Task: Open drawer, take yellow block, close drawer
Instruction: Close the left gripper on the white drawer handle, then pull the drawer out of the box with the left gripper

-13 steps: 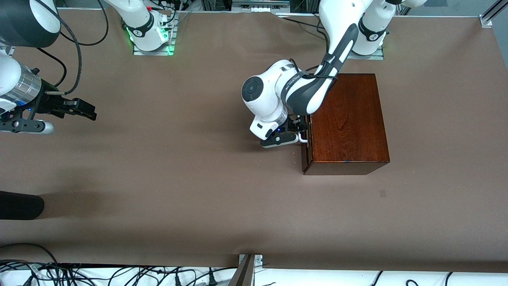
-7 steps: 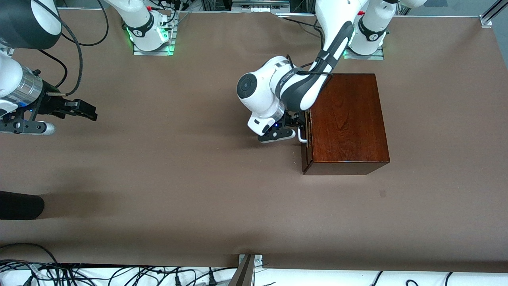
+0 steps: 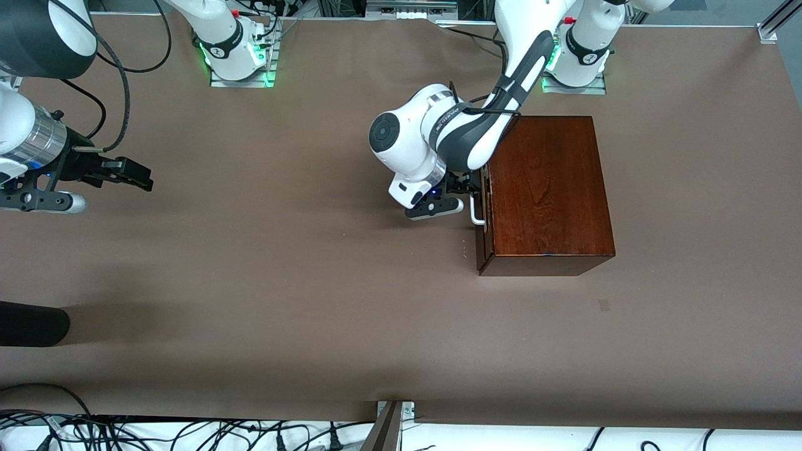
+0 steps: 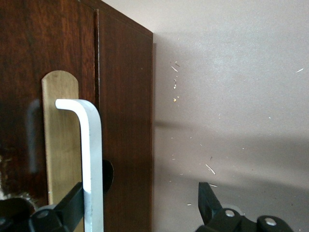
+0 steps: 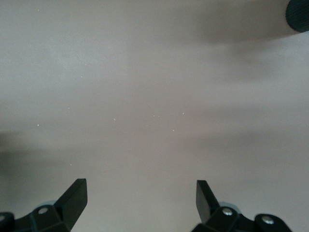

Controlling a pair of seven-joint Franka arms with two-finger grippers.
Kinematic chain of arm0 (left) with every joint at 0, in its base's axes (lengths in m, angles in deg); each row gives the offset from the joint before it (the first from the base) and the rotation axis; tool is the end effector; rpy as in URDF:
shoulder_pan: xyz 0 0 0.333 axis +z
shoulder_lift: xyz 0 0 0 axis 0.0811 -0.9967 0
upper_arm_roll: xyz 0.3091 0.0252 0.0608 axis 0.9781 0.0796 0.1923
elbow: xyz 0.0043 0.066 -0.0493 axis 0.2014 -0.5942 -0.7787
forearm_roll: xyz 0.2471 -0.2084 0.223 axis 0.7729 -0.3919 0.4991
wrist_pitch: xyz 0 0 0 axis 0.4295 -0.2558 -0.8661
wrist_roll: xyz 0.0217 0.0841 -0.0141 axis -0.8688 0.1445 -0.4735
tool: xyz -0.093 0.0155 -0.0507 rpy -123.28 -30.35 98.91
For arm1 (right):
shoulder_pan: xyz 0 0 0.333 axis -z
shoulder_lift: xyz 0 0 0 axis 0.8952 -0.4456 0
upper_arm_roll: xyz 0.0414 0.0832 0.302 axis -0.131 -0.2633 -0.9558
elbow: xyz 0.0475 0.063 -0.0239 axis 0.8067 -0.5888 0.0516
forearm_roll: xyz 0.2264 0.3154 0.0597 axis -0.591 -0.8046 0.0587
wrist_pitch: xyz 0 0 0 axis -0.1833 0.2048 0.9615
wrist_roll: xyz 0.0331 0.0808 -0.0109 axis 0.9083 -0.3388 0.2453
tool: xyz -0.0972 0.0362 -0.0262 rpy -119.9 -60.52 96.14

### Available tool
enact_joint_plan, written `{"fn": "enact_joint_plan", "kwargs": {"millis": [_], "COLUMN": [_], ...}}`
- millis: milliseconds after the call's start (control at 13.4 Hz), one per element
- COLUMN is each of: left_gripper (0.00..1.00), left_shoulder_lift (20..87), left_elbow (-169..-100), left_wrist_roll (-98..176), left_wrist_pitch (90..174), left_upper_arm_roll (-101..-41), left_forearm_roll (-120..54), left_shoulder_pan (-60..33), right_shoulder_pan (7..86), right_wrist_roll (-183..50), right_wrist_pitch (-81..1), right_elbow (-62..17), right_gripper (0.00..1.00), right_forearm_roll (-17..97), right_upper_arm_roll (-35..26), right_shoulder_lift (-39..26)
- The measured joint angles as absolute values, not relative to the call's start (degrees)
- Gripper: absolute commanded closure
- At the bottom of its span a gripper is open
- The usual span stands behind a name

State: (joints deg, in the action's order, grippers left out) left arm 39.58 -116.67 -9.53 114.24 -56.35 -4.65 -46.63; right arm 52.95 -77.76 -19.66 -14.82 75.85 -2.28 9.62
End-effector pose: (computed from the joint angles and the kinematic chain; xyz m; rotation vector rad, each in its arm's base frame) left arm 0.5004 -0.4599 0.2687 -2.6700 -0.0650 0.0421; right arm 0.5948 0.0359 0.5465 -3.1348 0.1069 0.0981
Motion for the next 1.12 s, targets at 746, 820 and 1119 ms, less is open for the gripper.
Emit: {"fn": "enact_joint_plan", "kwargs": {"millis": [746, 820, 1119], "left_gripper": [0.00, 0.00, 0.00], "left_shoulder_lift": [40.19, 40.24, 40.14], "left_elbow": [-116.61, -116.59, -115.90], "left_wrist_roll": [-9.78, -9.80, -10.11], "left_wrist_pitch": [117.35, 117.81, 120.26], "left_upper_arm_roll": [-55.49, -55.49, -55.81], "left_forearm_roll": [-10.80, -11.24, -13.12], "left_shoulder_pan": [-46.03, -45.99, -46.27], "right_shoulder_pan": [52.94, 52.94, 52.93], "right_wrist_roll": [-77.77, -77.77, -77.77], "right_wrist_pitch": [-19.67, -19.67, -19.67], "right_elbow": [-14.82, -14.82, -14.82], "right_gripper": [0.00, 0.00, 0.00], "right_forearm_roll": [75.85, 75.85, 75.85], "right_upper_arm_roll": [-2.28, -2.28, -2.29], "right_shoulder_lift": [9.37, 9.32, 9.29]}}
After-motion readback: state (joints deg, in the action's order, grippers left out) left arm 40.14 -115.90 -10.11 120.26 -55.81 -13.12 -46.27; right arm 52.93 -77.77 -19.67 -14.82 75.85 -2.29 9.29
